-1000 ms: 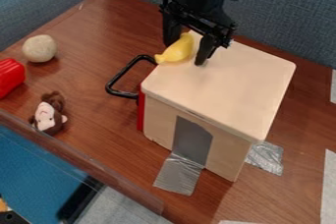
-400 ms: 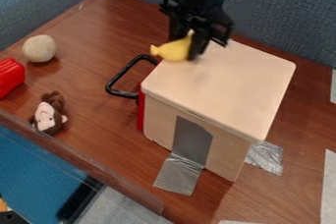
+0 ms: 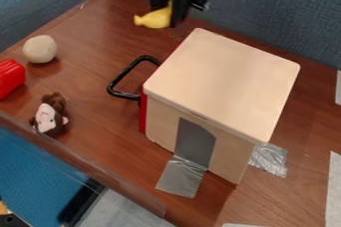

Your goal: Put the banana onto the upper side of the table from the drawer box

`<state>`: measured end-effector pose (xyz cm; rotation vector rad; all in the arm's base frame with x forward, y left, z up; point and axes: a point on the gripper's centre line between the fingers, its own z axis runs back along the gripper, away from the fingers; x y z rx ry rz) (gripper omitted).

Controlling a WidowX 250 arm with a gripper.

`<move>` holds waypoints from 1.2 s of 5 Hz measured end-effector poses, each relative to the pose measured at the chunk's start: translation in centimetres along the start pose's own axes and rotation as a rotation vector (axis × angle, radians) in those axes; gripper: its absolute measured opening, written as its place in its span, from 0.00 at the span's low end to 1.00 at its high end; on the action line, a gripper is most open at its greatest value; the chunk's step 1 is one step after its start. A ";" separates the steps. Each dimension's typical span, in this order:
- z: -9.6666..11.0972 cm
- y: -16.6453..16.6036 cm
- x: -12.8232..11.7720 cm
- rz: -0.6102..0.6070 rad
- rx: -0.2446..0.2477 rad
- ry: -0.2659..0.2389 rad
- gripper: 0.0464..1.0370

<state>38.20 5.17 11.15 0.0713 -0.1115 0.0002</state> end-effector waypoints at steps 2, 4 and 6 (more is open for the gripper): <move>-4.8 3.0 3.0 0.078 0.017 0.026 0.34; -10.0 3.5 4.3 0.081 0.034 0.071 0.34; -10.5 5.4 4.5 0.110 0.028 0.087 0.41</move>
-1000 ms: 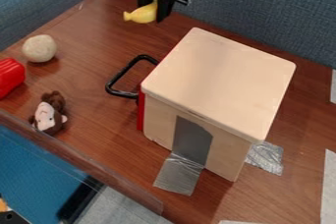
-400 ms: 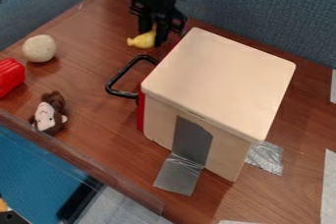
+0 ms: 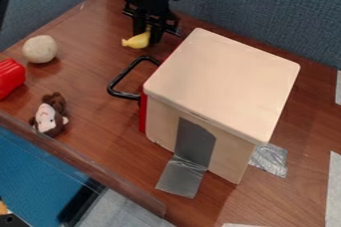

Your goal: Put the banana onto the upper side of the table from the drawer box

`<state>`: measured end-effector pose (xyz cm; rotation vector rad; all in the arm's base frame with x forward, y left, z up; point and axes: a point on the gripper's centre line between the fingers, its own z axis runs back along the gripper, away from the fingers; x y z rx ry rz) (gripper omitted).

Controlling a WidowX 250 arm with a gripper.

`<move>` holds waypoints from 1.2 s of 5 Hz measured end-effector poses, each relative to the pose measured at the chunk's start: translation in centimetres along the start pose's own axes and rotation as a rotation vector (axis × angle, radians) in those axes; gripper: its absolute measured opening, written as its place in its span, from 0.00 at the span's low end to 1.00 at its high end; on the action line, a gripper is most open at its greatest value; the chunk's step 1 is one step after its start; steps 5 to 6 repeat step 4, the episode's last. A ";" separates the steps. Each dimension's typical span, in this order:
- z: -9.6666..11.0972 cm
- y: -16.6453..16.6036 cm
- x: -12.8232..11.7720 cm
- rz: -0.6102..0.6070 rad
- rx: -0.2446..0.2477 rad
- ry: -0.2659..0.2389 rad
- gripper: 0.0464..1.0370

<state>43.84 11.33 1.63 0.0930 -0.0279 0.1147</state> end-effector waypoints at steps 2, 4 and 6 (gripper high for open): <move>0.3 0.6 -0.6 -0.031 -0.018 0.040 0.95; 3.6 0.5 -2.2 -0.063 -0.038 0.006 0.96; 3.6 0.5 -2.2 -0.063 -0.038 0.006 0.96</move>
